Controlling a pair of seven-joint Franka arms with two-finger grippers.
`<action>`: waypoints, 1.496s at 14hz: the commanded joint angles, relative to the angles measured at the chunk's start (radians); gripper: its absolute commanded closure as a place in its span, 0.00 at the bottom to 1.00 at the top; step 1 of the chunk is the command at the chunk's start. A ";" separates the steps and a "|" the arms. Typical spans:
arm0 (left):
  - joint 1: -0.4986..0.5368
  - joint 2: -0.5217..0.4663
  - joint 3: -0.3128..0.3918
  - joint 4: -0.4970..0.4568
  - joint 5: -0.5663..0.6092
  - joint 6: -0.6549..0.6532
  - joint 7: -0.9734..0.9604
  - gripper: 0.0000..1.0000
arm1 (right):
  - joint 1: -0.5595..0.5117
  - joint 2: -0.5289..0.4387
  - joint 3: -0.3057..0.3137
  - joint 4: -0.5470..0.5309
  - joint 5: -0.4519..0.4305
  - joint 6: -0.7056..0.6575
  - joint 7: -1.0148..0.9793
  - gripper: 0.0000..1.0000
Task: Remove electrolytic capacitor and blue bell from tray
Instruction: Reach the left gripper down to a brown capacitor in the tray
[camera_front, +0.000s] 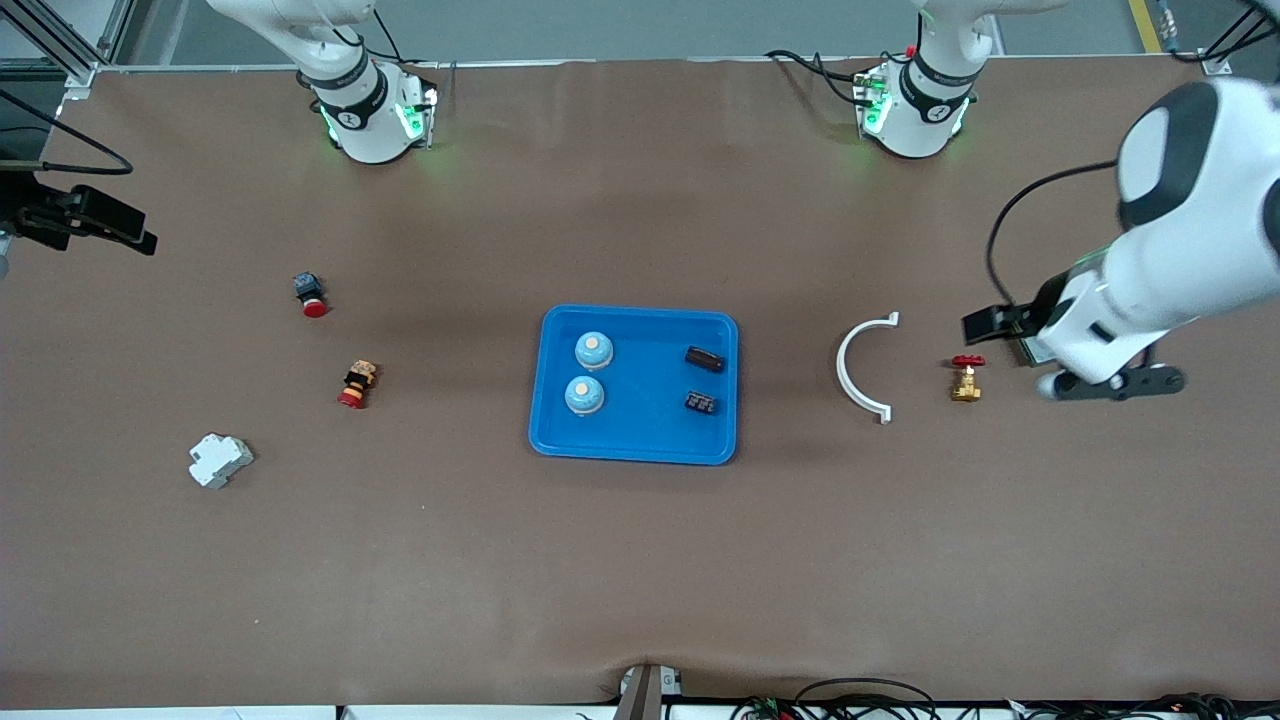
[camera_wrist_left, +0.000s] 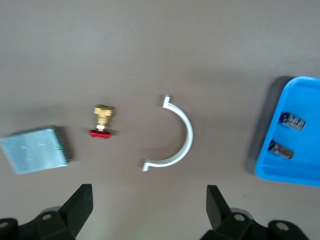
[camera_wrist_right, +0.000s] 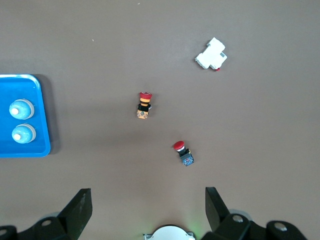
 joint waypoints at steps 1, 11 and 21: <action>-0.065 0.043 0.000 0.002 -0.017 0.042 -0.114 0.00 | 0.007 -0.008 -0.004 -0.003 0.004 -0.001 0.013 0.00; -0.331 0.253 0.001 -0.005 -0.010 0.284 -0.791 0.00 | 0.010 -0.008 -0.006 -0.003 0.004 -0.001 0.011 0.00; -0.493 0.396 0.004 -0.021 -0.007 0.476 -1.335 0.15 | 0.016 0.001 -0.003 -0.009 0.006 0.010 0.010 0.00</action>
